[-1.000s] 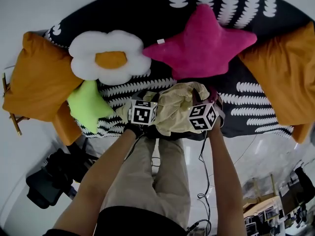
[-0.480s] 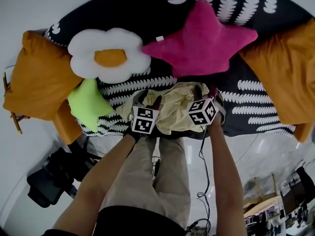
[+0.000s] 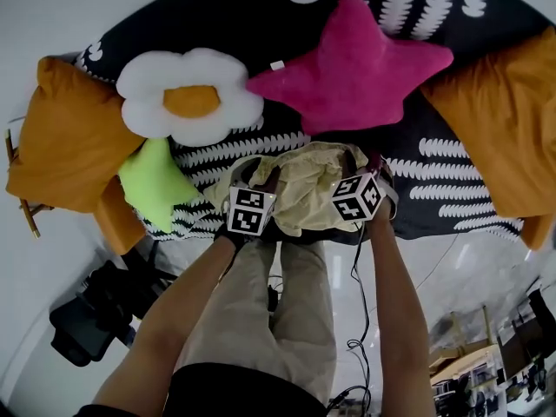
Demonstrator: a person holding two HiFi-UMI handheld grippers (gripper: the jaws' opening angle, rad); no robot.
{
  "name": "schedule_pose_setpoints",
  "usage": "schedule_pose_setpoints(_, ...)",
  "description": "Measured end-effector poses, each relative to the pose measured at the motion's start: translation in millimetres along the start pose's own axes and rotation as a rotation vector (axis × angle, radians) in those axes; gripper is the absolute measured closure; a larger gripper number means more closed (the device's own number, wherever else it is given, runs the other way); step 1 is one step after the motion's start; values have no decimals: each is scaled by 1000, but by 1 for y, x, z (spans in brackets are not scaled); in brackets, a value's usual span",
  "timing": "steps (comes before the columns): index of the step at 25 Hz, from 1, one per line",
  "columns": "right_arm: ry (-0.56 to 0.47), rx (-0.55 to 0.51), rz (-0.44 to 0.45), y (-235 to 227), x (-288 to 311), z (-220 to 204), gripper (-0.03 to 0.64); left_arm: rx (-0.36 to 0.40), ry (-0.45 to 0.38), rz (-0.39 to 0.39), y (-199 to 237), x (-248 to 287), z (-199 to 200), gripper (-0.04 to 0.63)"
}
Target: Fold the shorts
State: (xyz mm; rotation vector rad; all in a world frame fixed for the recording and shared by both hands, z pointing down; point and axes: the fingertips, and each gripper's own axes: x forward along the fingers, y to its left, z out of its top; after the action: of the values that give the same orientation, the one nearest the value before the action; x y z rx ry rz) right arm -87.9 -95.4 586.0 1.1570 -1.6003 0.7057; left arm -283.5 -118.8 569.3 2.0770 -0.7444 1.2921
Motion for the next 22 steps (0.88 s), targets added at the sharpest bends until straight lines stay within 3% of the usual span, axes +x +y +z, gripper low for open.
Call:
schedule_pose_setpoints(4,27,-20,-32,-9,-3,-15,500,-67,124,-6,2,21,-10,416)
schedule_pose_setpoints(6,40,-12,-58,-15,-5,-25,502,-50,163,-12,3,28,-15,411)
schedule_pose_setpoints(8,51,7,-71,-17,-6,-30,502,56,177,-1,3,32,-19,410)
schedule_pose_setpoints(11,73,34,-90,-19,-4,-30,502,341,168,28,-1,34,-19,402)
schedule_pose_setpoints(12,79,36,-98,-18,-3,-29,508,394,161,30,-2,35,-17,402)
schedule_pose_setpoints(15,100,-58,-143,-14,-2,-27,555,431,170,22,-6,42,-13,398)
schedule_pose_setpoints(18,117,-187,-182,-9,-1,-27,569,522,201,53,-10,49,-13,414)
schedule_pose_setpoints(20,130,-160,-193,-13,-4,-28,571,569,208,74,-13,49,-11,417)
schedule_pose_setpoints(22,150,-102,-217,-19,-13,-35,577,557,196,80,-18,44,-12,467)
